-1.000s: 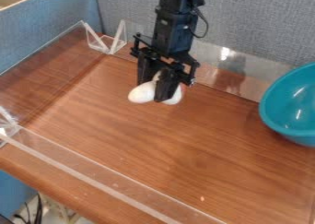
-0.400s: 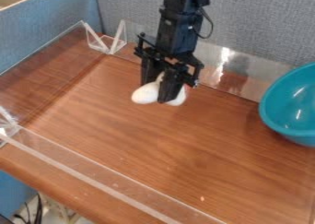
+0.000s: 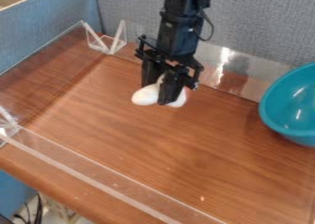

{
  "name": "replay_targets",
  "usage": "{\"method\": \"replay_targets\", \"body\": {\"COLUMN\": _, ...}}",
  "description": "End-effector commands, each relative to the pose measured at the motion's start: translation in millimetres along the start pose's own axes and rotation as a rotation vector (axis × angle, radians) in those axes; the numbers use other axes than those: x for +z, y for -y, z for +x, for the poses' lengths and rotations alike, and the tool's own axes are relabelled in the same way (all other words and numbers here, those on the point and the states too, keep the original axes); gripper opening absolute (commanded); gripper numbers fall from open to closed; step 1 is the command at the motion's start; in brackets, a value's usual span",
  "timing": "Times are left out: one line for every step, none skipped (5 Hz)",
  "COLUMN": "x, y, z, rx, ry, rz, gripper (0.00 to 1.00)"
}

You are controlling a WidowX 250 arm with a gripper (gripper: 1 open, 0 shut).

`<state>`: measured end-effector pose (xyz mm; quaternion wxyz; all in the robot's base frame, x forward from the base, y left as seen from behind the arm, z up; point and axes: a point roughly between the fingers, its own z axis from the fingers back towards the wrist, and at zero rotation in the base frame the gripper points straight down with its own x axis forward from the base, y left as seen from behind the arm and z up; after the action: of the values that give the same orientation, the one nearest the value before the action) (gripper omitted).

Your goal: Remove the mushroom from inside the blue bowl and put it on the table

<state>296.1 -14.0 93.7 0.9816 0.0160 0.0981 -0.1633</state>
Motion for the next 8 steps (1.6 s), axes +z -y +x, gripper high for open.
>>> {"method": "replay_targets", "body": {"x": 23.5, "y": -0.4, "z": -3.6, "rx": -0.003, "ry": 0.084, "rz": 0.020, "gripper": 0.00}}
{"method": "replay_targets", "body": {"x": 22.5, "y": -1.4, "z": -3.4, "rx": -0.008, "ry": 0.083, "rz": 0.022, "gripper": 0.00}}
{"method": "replay_targets", "body": {"x": 22.0, "y": -2.4, "z": -3.6, "rx": -0.013, "ry": 0.082, "rz": 0.024, "gripper": 0.00}}
{"method": "replay_targets", "body": {"x": 21.9, "y": -3.4, "z": -3.9, "rx": -0.016, "ry": 0.082, "rz": 0.026, "gripper": 0.00}}
{"method": "replay_targets", "body": {"x": 21.9, "y": -4.2, "z": -4.2, "rx": -0.020, "ry": 0.082, "rz": 0.028, "gripper": 0.00}}
{"method": "replay_targets", "body": {"x": 22.3, "y": -4.8, "z": -4.6, "rx": -0.024, "ry": 0.082, "rz": 0.031, "gripper": 0.00}}
{"method": "replay_targets", "body": {"x": 20.4, "y": -9.1, "z": -0.8, "rx": -0.029, "ry": 0.087, "rz": 0.032, "gripper": 0.00}}
{"method": "replay_targets", "body": {"x": 18.6, "y": -13.4, "z": 2.8, "rx": -0.032, "ry": 0.092, "rz": 0.033, "gripper": 0.00}}
